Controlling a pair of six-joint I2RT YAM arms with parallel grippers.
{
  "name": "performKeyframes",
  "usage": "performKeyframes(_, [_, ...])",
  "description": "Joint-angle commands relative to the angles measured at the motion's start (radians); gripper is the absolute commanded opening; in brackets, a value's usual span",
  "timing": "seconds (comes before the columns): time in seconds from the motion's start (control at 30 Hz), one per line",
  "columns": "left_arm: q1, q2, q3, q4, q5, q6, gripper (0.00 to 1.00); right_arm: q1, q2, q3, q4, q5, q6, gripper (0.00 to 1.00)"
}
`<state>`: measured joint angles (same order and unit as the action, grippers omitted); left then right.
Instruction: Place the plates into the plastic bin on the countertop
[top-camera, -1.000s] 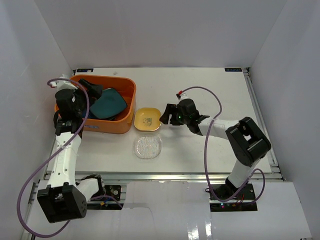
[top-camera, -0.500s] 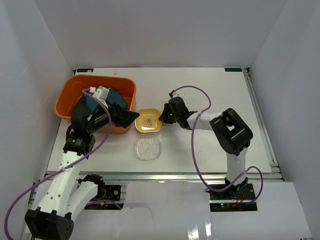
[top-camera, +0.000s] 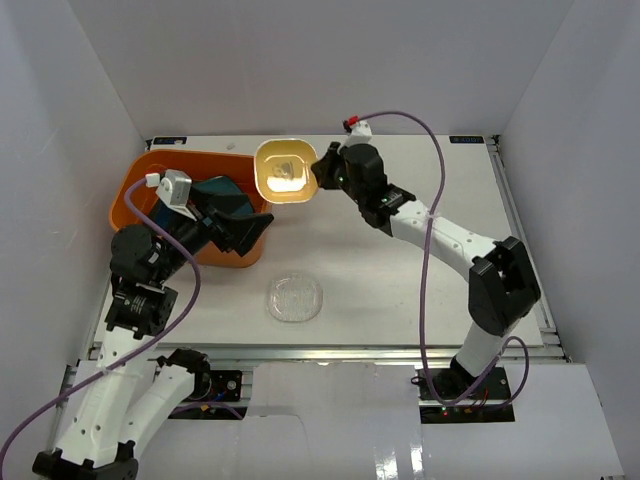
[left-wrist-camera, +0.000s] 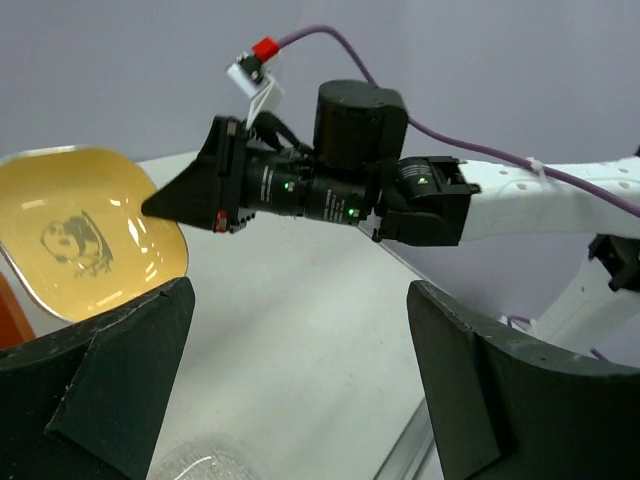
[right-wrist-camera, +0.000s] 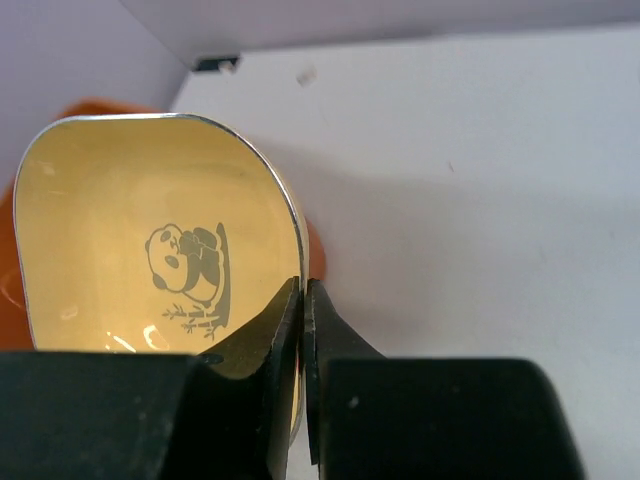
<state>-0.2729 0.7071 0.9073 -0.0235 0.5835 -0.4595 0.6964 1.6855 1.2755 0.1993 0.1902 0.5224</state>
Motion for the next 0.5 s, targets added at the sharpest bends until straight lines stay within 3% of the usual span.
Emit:
performKeyframes(0.0, [-0.017, -0.003, -0.001, -0.07, -0.215, -0.008, 0.98, 0.046, 0.116, 0.257, -0.023, 0.002, -0.088, 0.08])
performKeyframes(0.17, [-0.023, -0.09, -0.051, -0.237, -0.454, -0.042, 0.98, 0.1, 0.36, 0.577, -0.073, -0.04, -0.108, 0.08])
performKeyframes(0.33, [-0.032, -0.143, 0.004, -0.337, -0.479, -0.038, 0.98, 0.169, 0.565, 0.917, -0.179, -0.063, -0.156, 0.08])
performKeyframes(0.47, [-0.035, -0.169, 0.022, -0.426, -0.536, -0.063, 0.96, 0.204, 0.663, 0.984, -0.175, -0.064, -0.179, 0.08])
